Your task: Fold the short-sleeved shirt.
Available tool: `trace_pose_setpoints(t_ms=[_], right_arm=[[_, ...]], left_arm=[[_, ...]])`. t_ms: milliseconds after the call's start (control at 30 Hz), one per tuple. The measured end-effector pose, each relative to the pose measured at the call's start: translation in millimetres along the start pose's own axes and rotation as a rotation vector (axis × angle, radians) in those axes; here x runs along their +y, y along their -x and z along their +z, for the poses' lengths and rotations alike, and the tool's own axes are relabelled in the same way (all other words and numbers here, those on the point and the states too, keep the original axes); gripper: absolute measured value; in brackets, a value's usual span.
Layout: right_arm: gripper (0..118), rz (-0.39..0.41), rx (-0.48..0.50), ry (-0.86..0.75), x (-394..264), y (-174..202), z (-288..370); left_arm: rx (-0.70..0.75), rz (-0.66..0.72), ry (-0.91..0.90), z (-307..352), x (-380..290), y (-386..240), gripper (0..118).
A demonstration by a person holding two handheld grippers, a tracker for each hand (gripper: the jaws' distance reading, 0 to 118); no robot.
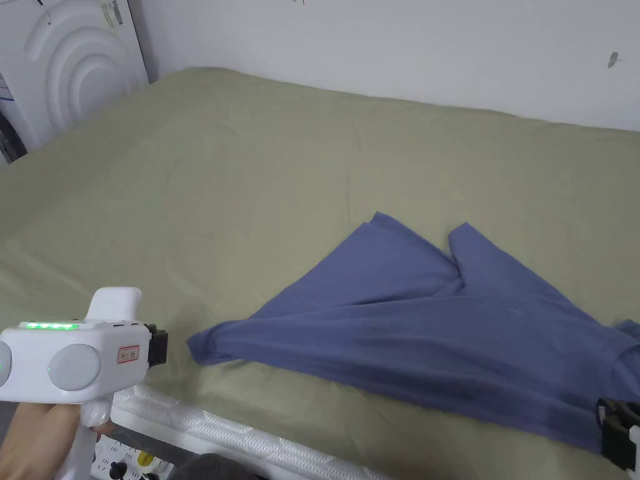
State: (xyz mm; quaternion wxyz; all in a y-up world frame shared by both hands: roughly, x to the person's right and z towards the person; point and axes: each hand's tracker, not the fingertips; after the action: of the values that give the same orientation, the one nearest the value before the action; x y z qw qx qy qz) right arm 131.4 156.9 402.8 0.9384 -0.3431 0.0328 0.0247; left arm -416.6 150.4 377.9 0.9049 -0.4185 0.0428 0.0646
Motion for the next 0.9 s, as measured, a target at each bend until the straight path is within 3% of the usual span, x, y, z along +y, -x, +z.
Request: trace_pose_setpoints(t_ms=[33, 67, 100, 133, 167, 467, 533, 600, 633, 700, 900], right_arm=[[0, -0.003, 0.016, 0.009, 0, 3, -3], [0, 0.002, 0.018, 0.01, 0, 8, -3], [0, 0.012, 0.024, 0.014, -1, 11, -4], [0, 0.022, 0.034, 0.017, -2, 14, -5], [0, 0.028, 0.038, 0.026, -3, 17, -7], [0, 0.019, 0.038, 0.074, -6, 17, -19], [0, 0.016, 0.037, 0.082, -5, 14, -22], [0, 0.016, 0.037, 0.086, -2, 10, -26], [0, 0.019, 0.031, 0.085, 0, 8, -29], [0, 0.018, 0.026, 0.081, 8, 3, -34], [0, 0.016, 0.023, 0.059, 48, -13, -56]], left_arm=[[-0.041, 0.001, 0.0, -11, 4, 7, 13], [-0.049, 0.004, 0.011, -16, 8, 9, 39], [-0.066, 0.001, 0.026, -22, 11, 7, 88], [-0.063, -0.014, 0.033, -28, 13, 4, 110], [-0.058, -0.037, 0.027, -34, 16, 0, 113], [-0.041, -0.164, 0.134, -94, 24, -27, 111], [-0.036, -0.19, 0.151, -99, 22, -29, 93], [-0.043, -0.206, 0.145, -94, 19, -34, 55], [-0.079, -0.197, 0.136, -91, 19, -34, 44], [-0.081, -0.206, 0.128, -85, 18, -40, 7], [-0.086, -0.223, 0.106, -82, 18, -49, 7]])
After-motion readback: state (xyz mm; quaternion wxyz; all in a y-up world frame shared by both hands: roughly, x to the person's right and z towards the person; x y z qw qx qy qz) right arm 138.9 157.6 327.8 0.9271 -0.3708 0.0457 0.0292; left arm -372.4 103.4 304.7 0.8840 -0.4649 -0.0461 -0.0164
